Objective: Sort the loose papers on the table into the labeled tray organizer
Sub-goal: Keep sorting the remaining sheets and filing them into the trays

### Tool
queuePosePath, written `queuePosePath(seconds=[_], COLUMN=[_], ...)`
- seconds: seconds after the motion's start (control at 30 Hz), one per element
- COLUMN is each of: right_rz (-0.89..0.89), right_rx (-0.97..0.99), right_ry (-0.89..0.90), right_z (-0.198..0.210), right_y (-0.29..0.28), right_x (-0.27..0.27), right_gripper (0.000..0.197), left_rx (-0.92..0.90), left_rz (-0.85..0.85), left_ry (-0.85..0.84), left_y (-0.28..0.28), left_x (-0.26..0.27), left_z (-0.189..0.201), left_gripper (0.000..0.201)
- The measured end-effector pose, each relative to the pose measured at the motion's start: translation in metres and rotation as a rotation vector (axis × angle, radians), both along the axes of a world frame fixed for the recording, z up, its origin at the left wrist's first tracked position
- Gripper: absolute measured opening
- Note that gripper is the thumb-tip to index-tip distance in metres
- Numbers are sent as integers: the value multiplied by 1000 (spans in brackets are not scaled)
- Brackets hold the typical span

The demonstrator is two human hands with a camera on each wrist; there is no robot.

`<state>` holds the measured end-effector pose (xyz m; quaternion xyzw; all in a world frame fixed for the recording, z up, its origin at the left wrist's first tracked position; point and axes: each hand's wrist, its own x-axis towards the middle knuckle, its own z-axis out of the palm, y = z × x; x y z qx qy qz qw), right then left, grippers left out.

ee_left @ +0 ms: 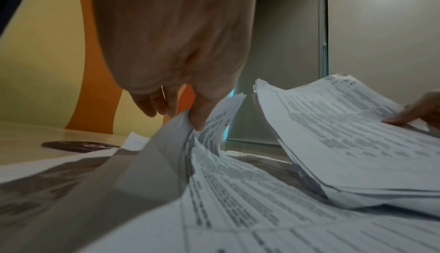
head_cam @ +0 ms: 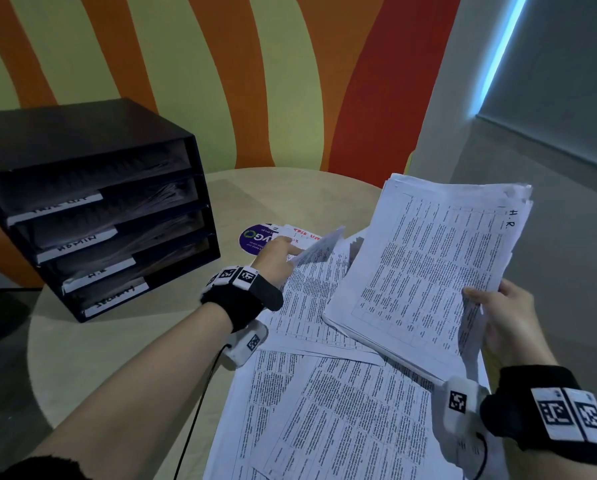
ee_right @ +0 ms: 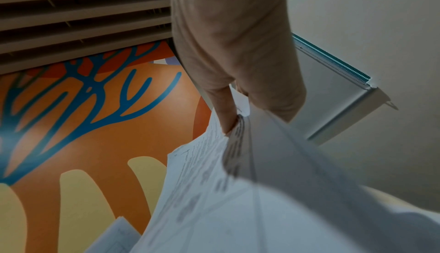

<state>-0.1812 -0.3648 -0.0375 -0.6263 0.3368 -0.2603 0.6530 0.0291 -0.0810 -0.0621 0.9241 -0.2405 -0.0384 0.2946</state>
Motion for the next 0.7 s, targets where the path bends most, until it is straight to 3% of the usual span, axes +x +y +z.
queuePosePath(seconds=[0.1,0.23,0.33,0.4,0.43,0.47,0.53,0.57,0.7], right_rz=[6,8,11,33,48,62,96,121,248], right_rx=[-1,-11,-27,-32,-34,-38,-48,-47,-33], right_ry=[6,17,37,45,42,37,20,9,-45], right_z=[2,6,8,12,14,18,24,27,38], right_y=[2,7,10,13,15,19,27,31,46], right_x=[-2,-5,-8,-9,-9,-9,-8,-7,-7], right_gripper=[29,33,31,28,26,24,23,23,19], left_rx=[-272,-784,-1004,-1093,-1092,-1054,-987,-949,-651], left_rz=[140,519,514,476,456,441,347,305,178], left_ry=[-66,-83,-122,-75,-57,-27,45,78,112], left_y=[0,21,44,45,41,33,15,7,-22], left_x=[-5,11,22,19,14,7,-6,-14,-43], left_z=[3,40,77,93,98,101,95,90,74], left_gripper=[33,26,34,28,19,30,13,15,17])
